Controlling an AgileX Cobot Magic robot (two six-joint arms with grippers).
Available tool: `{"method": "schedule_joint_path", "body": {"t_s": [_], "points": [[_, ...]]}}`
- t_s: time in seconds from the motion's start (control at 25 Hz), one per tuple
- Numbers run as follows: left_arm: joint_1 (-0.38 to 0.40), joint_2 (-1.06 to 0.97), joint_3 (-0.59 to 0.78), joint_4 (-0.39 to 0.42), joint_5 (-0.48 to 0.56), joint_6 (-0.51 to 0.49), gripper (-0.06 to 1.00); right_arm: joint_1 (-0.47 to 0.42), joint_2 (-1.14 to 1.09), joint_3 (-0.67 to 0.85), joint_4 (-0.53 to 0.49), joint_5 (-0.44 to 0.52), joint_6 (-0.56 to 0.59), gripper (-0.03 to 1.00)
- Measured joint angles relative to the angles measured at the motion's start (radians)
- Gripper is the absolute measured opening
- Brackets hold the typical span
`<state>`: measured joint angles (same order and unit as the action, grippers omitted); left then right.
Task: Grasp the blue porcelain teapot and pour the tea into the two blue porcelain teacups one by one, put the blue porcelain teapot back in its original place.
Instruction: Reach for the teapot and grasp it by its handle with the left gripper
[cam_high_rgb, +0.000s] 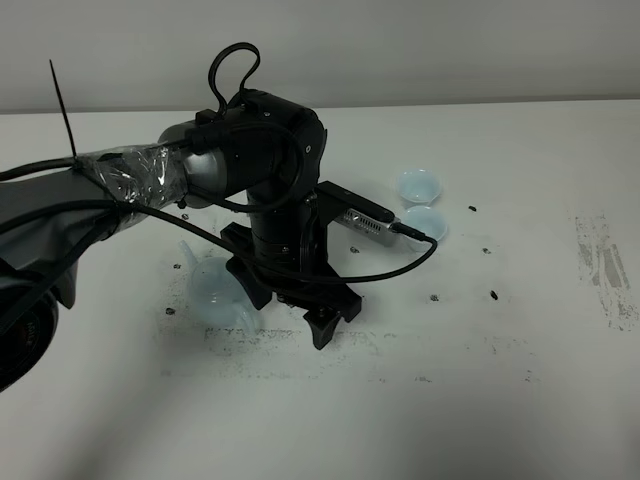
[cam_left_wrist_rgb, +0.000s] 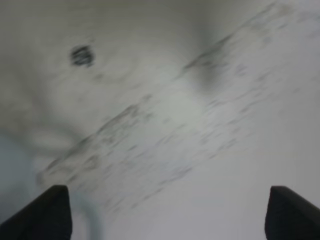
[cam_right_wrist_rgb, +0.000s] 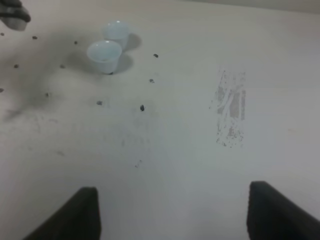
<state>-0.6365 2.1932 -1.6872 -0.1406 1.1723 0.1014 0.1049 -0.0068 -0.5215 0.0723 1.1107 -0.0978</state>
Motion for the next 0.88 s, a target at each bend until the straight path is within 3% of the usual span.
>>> {"method": "schedule_joint_path", "body": {"t_s": [0.16, 0.48, 0.88], "points": [[0.000, 0.000, -0.003, -0.056, -0.050, 0.002, 0.75, 0.000, 0.000, 0.000, 0.000, 0.000, 0.000, 0.59], [0.000, 0.000, -0.003, -0.058, -0.063, 0.008, 0.75, 0.000, 0.000, 0.000, 0.000, 0.000, 0.000, 0.59], [0.000, 0.000, -0.003, -0.009, 0.021, 0.010, 0.75, 0.000, 0.000, 0.000, 0.000, 0.000, 0.000, 0.59]]}}
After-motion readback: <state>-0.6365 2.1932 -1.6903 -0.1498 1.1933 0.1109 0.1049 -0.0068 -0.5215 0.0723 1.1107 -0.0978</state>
